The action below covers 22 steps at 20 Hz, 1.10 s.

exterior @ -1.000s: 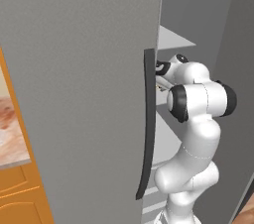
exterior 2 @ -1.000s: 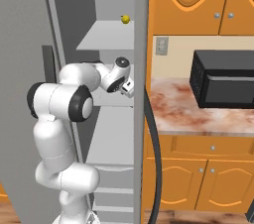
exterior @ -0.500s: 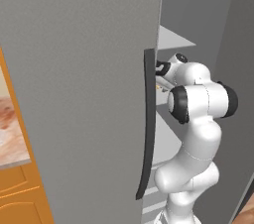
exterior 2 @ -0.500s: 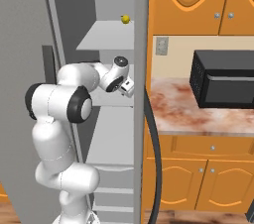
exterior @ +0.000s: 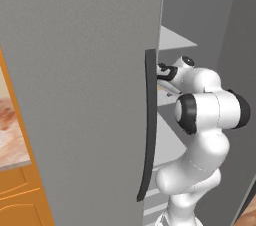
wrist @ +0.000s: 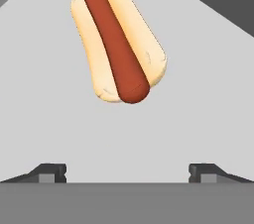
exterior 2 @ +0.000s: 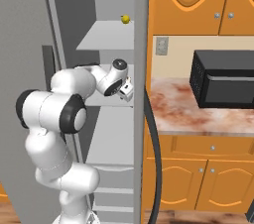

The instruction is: Store the hot dog in the freezer for long-term storage. Close the freezer door after placing the cooked food.

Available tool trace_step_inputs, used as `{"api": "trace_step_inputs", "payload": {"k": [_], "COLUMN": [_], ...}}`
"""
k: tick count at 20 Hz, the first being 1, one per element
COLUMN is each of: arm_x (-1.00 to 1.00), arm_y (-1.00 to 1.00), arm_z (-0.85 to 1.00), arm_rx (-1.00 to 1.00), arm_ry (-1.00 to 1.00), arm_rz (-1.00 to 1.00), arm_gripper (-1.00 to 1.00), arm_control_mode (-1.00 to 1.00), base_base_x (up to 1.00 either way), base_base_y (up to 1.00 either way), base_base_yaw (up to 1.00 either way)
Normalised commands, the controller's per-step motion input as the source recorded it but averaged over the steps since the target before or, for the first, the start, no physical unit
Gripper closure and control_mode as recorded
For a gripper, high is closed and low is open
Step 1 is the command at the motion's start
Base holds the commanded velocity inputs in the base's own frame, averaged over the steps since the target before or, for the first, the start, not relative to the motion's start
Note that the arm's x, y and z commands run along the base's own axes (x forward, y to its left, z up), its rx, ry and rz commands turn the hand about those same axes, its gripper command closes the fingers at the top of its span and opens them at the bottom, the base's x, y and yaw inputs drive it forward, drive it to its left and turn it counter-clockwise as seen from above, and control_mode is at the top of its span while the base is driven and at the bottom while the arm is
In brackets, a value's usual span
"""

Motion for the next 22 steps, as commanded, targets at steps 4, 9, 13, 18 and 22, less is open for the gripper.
{"api": "trace_step_inputs", "payload": {"k": [4, 9, 13, 18, 22], "arm_x": [-0.6, -0.74, -0.8, -0.86, -0.88], "arm_y": [0.02, 0.05, 0.01, 0.0, 0.08], "arm_z": [0.1, 0.19, 0.36, 0.51, 0.6], "arm_rx": [0.0, 0.0, -0.02, -0.11, -0.18], "arm_ry": [-0.01, -0.03, 0.0, 0.0, 0.0], "arm_rz": [-0.01, -0.04, -0.02, 0.0, 0.0], "arm_gripper": [-1.0, -1.0, -1.0, -1.0, -1.0], "arm_control_mode": [-1.0, -1.0, -1.0, -1.0, -1.0], "base_base_x": [0.0, 0.0, 0.0, 0.0, 0.0], "base_base_y": [0.0, 0.0, 0.0, 0.0, 0.0], "base_base_yaw": [0.0, 0.0, 0.0, 0.0, 0.0]}}
